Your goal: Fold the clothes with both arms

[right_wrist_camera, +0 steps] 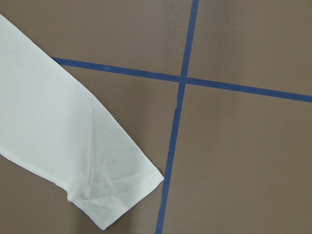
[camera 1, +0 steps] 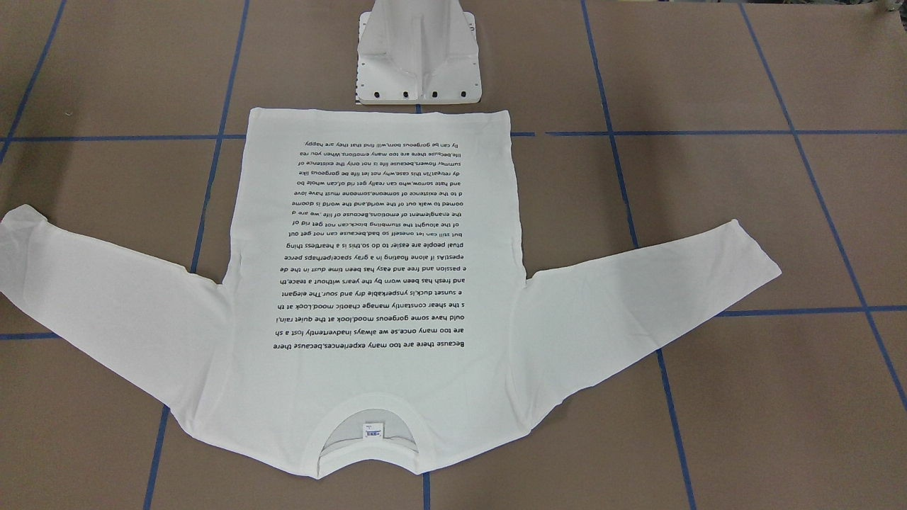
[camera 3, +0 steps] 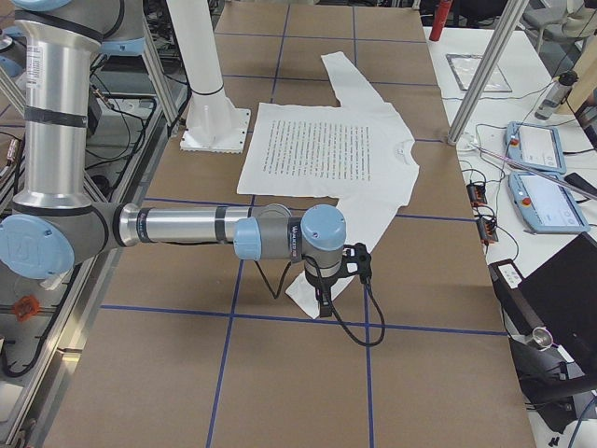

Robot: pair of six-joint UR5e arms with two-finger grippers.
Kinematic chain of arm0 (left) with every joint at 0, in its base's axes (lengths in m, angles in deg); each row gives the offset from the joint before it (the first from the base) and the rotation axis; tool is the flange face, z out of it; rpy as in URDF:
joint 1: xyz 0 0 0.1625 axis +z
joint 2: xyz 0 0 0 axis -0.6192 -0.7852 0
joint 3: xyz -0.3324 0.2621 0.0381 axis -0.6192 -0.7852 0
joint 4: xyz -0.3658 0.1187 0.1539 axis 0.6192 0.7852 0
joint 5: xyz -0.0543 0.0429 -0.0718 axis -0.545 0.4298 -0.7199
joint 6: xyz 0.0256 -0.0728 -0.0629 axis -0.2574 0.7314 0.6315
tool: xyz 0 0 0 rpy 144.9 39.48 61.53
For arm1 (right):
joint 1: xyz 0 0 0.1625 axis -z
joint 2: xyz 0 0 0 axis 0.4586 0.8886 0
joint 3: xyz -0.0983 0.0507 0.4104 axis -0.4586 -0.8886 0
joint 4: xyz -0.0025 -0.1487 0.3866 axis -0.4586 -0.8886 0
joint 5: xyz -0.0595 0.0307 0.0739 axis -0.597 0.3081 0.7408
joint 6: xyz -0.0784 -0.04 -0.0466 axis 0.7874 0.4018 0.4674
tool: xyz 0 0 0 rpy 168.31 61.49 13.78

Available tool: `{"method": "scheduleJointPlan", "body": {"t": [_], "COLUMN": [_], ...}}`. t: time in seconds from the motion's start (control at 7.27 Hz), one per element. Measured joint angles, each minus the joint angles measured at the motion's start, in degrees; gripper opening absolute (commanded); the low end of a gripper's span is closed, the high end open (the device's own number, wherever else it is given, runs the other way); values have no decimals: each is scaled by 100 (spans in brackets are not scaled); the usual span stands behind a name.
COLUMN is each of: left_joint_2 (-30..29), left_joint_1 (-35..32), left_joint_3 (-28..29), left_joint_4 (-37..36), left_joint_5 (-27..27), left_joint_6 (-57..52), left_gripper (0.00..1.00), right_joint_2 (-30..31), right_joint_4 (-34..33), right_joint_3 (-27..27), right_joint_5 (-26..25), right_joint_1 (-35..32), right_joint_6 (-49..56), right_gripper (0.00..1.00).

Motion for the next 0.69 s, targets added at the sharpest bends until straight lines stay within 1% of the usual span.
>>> {"method": "scheduleJointPlan", "body": {"t": [0.69], "left_joint_2": [153], "left_joint_1": [65], "left_joint_3": [-36], "left_joint_4": [250], "left_joint_5": [-15], "left_joint_6": [41], "left_gripper": [100], "right_joint_2": [39], "right_joint_4": [22], "right_joint_3": [-16], "right_joint_5": [-14], "right_joint_1": [12], "right_joint_6": [47], "right_gripper": [100]}}
